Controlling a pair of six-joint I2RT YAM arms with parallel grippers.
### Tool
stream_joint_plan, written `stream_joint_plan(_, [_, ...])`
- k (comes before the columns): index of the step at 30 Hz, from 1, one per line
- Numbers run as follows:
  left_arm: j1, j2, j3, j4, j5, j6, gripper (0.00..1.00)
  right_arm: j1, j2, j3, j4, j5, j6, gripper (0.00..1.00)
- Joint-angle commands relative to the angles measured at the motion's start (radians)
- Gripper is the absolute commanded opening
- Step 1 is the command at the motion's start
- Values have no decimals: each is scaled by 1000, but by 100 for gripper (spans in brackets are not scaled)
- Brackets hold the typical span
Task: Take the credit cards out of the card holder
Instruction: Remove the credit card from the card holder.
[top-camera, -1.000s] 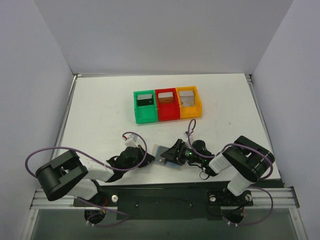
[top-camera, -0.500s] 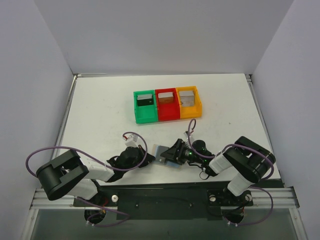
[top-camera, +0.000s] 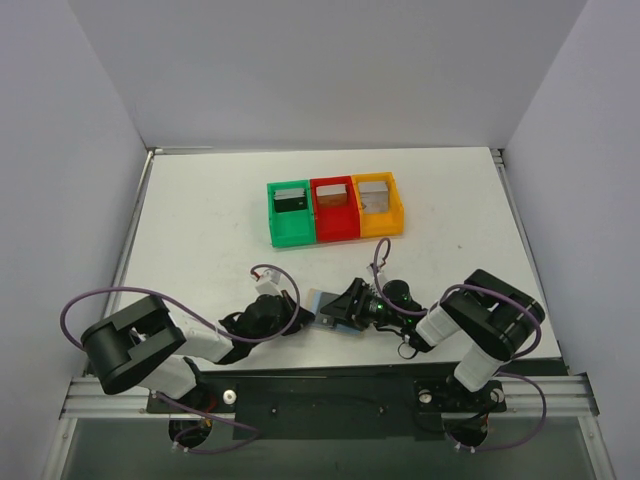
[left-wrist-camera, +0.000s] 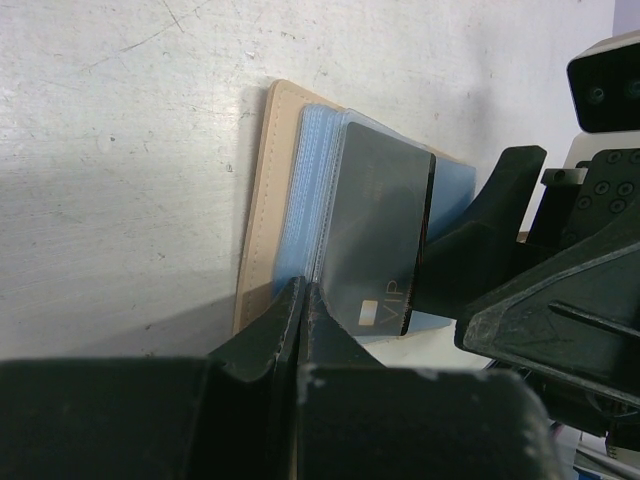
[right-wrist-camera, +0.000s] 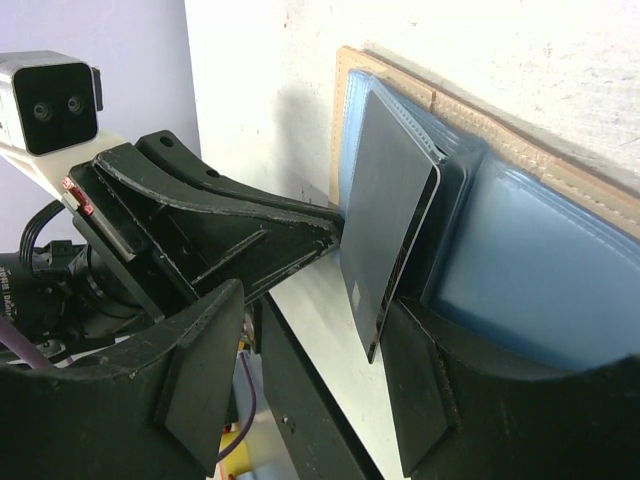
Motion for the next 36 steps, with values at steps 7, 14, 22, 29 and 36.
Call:
stream_joint_plan(7, [-45, 41, 6, -68, 63, 13, 0, 9, 41, 28, 246, -8, -4, 51])
stream_joint_plan(14, [-51, 41, 7, -65, 64, 13, 0, 11, 83, 50, 286, -20, 15, 51])
stream_joint_plan(22, [-51, 33, -1, -87, 45, 6, 0, 9, 30, 28, 255, -17, 7, 51])
stream_joint_plan(29, [-48, 3, -5, -114, 23, 3, 0, 8, -11, 12, 229, -16, -8, 51])
stream_joint_plan(36, [-37, -16, -4, -142, 18, 15, 0, 7, -37, -4, 212, -16, -14, 50])
